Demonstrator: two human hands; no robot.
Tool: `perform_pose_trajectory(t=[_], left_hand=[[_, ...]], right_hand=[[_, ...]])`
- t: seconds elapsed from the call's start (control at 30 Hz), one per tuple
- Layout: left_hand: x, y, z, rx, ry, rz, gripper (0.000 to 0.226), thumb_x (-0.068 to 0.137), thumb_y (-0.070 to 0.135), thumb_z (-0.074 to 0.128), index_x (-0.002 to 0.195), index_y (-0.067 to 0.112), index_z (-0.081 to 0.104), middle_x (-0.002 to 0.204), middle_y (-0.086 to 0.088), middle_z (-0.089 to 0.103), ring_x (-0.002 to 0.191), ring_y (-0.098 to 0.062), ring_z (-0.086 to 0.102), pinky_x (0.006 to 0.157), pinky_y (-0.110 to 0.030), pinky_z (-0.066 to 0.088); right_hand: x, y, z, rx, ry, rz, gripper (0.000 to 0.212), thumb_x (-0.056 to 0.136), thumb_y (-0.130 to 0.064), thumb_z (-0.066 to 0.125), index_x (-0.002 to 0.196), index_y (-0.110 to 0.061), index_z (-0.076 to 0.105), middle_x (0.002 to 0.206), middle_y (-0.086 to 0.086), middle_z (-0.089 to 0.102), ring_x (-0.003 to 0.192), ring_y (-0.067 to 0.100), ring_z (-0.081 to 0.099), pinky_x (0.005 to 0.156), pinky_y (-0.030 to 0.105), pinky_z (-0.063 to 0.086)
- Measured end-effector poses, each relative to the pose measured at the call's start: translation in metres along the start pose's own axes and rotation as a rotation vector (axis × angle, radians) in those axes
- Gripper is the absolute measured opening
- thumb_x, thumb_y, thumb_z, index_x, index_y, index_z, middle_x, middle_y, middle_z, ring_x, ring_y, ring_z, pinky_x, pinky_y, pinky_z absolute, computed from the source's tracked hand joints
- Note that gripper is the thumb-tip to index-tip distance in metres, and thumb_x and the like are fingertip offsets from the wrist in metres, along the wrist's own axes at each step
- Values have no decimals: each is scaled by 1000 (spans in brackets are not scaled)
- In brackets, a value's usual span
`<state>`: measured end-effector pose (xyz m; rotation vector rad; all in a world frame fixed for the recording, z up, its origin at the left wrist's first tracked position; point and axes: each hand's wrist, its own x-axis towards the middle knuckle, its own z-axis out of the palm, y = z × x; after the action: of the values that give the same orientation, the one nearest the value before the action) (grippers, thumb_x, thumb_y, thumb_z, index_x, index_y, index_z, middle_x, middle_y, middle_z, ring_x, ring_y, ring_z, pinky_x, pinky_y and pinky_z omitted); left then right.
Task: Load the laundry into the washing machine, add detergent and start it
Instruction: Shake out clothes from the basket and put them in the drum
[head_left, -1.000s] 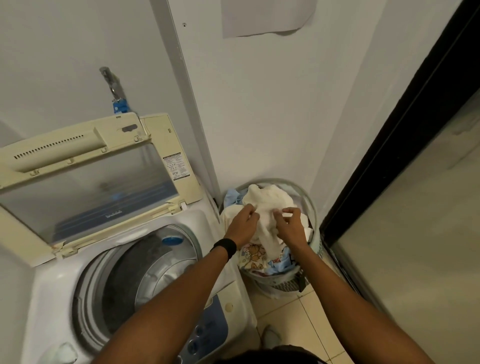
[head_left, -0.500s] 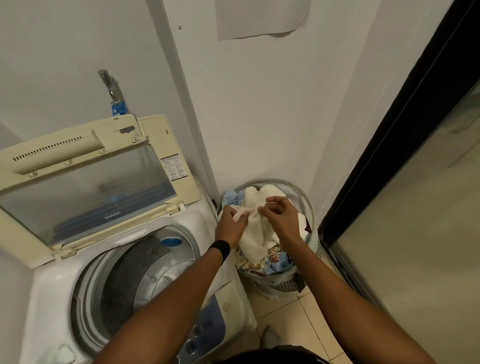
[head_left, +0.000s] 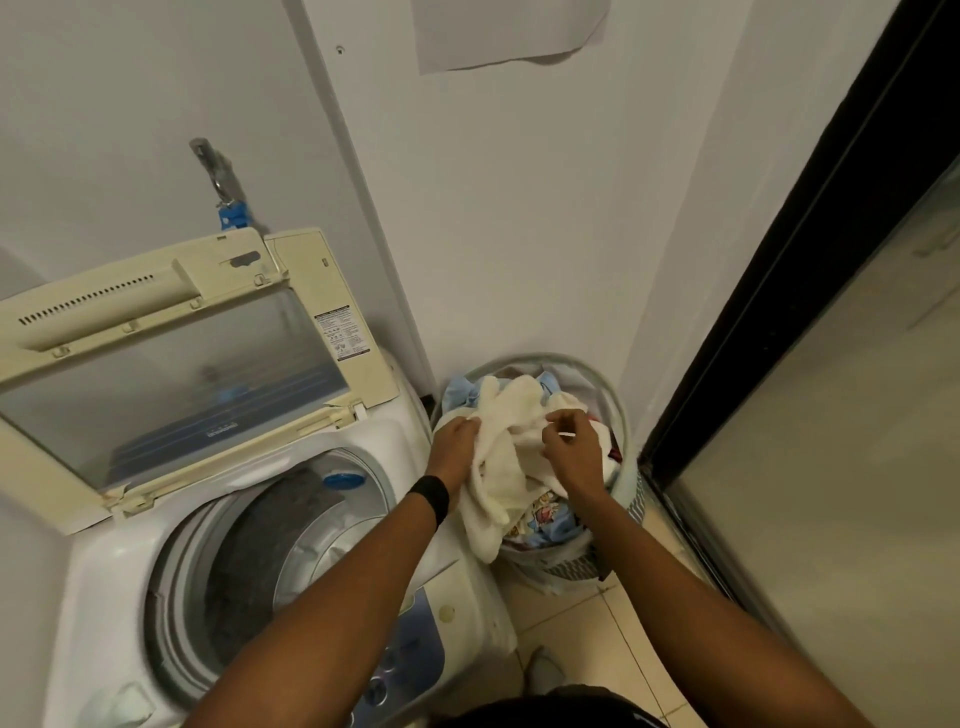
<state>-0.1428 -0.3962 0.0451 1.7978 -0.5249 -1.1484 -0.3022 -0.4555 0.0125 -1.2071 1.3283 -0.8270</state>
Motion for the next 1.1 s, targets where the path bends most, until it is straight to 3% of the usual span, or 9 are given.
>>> perform_pose_trajectory(t=[0.13, 0.27, 0.47, 0.57, 0.67, 0.77, 0.83, 0.93, 1.1], left_hand=[[-5, 2, 1, -67, -27, -3, 20, 107, 33, 47, 109, 27, 66, 123, -12, 68, 115, -30, 63, 106, -49, 50], [-7, 6, 0, -23, -85, 11, 15, 103, 32, 54, 103, 26, 68, 119, -8, 69, 112, -27, 63, 102, -45, 51], [3, 11, -11, 416, -41, 353, 9, 89, 20, 64, 82, 17, 60, 87, 1, 61, 79, -15, 56, 74, -30, 45], [6, 34, -16, 436, 34, 552, 31, 85, 15, 68, 112, 25, 56, 114, 0, 56, 102, -16, 58, 86, -27, 49], [11, 72, -18, 491, -106, 758, 67, 85, 12, 68, 145, 30, 45, 145, 3, 49, 134, -17, 47, 110, -29, 41], [15, 102, -18, 684, -254, 827, 66, 77, 20, 70, 141, 19, 56, 143, 0, 57, 143, -22, 38, 116, -34, 32], [18, 113, -21, 748, -233, 848, 50, 72, 30, 74, 119, 16, 67, 120, -2, 68, 124, -24, 52, 107, -39, 43], [22, 117, -32, 723, -207, 839, 29, 72, 44, 82, 84, 25, 63, 82, 5, 64, 81, -15, 57, 73, -35, 47], [24, 120, -52, 647, -200, 765, 46, 81, 58, 79, 70, 18, 59, 65, 7, 53, 63, -11, 49, 62, -31, 35]], right_hand=[[10, -2, -5, 57, -192, 335, 44, 94, -52, 67, 121, -18, 61, 114, 11, 69, 94, 23, 69, 74, 33, 57], [13, -24, -1, 213, -348, 424, 31, 93, -37, 74, 115, -16, 70, 116, 10, 69, 97, 22, 66, 74, 31, 56], [24, -66, 2, 37, -231, -65, 25, 87, -5, 68, 106, -20, 73, 108, 2, 74, 101, 24, 68, 82, 33, 58], [24, -92, -3, -48, -355, -245, 31, 82, 0, 63, 104, -19, 73, 108, -2, 74, 97, 27, 70, 80, 40, 62], [20, -120, -6, -61, -500, -339, 35, 84, 6, 57, 104, -15, 75, 106, -4, 73, 92, 12, 69, 75, 28, 58], [20, -143, -13, -75, -621, -335, 23, 90, 4, 58, 99, -6, 77, 101, 4, 75, 94, 10, 68, 81, 25, 55], [24, -153, -21, -103, -631, -353, 20, 90, 0, 60, 100, -9, 75, 101, 9, 75, 95, 14, 68, 86, 31, 54], [35, -159, -33, -192, -557, -398, 29, 87, -3, 62, 106, -22, 72, 90, 8, 74, 83, 15, 66, 81, 34, 54], [53, -158, -46, -283, -240, -505, 25, 84, -9, 64, 94, -28, 77, 95, -10, 75, 90, 9, 67, 81, 36, 57]])
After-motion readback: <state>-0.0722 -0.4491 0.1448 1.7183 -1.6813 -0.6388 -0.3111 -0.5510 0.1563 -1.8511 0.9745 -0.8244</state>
